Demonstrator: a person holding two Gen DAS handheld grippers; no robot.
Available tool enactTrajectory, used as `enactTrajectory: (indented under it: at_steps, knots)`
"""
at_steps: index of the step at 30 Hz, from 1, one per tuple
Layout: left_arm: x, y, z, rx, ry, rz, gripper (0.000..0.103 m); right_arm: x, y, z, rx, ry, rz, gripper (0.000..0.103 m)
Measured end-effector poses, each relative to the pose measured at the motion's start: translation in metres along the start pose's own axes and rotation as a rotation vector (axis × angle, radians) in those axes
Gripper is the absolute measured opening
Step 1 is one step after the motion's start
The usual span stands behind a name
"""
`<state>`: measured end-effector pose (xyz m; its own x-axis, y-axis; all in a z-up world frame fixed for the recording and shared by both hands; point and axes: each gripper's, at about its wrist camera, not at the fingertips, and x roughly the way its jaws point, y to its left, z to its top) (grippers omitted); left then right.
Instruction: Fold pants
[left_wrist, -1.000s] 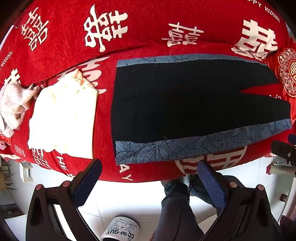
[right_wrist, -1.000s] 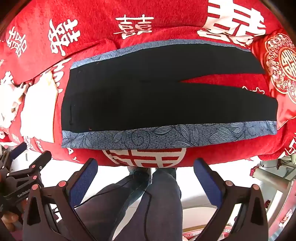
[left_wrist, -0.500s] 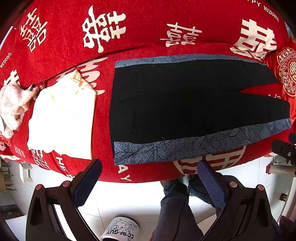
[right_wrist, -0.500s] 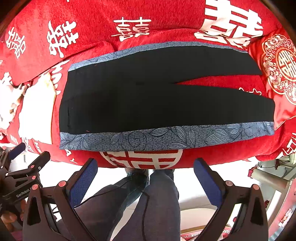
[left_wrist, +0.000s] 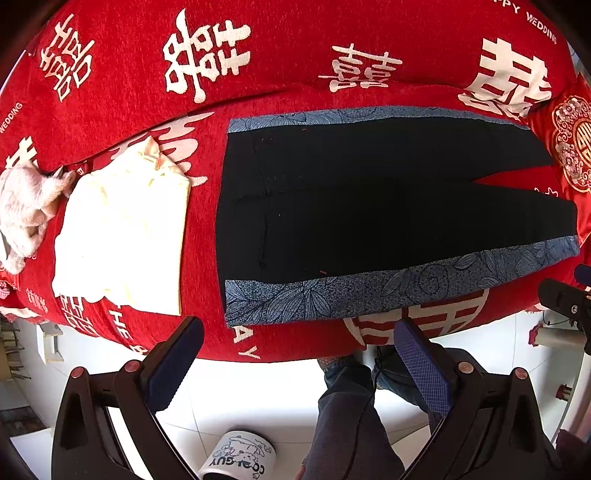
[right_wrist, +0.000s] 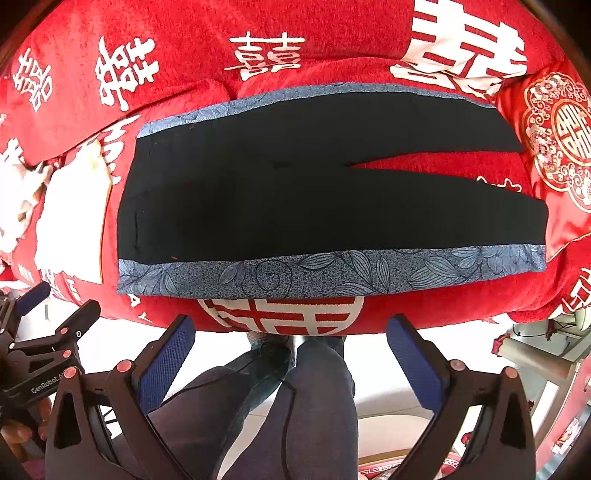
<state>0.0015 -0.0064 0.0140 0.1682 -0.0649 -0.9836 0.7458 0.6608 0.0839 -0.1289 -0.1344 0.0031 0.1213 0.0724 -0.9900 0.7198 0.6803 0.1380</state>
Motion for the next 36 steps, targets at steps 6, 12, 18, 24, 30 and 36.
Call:
enactTrajectory:
  at_steps: [6,12,18,24,30,36]
  knots:
    - [0.000,0.001,0.000,0.002,0.001,-0.001,0.103,0.000,0.000,-0.001,-0.005,-0.080,0.039,0.103]
    - [0.003,0.002,0.000,-0.002,0.006,-0.003,0.103,0.000,0.001,0.000,-0.006,-0.084,0.046,0.103]
    - [0.007,0.006,0.002,-0.005,0.014,-0.009,0.103,0.001,0.001,0.001,-0.008,-0.091,0.042,0.103]
    - [0.012,0.010,0.000,-0.025,0.019,-0.020,0.103,0.005,0.002,0.003,-0.010,-0.061,-0.001,0.103]
    - [0.024,0.029,0.003,-0.111,0.026,-0.077,0.103,0.008,-0.006,0.005,0.002,-0.104,0.049,0.103]
    - [0.052,0.039,0.006,-0.171,0.055,-0.077,0.103,0.029,-0.012,0.012,0.032,-0.084,0.107,0.103]
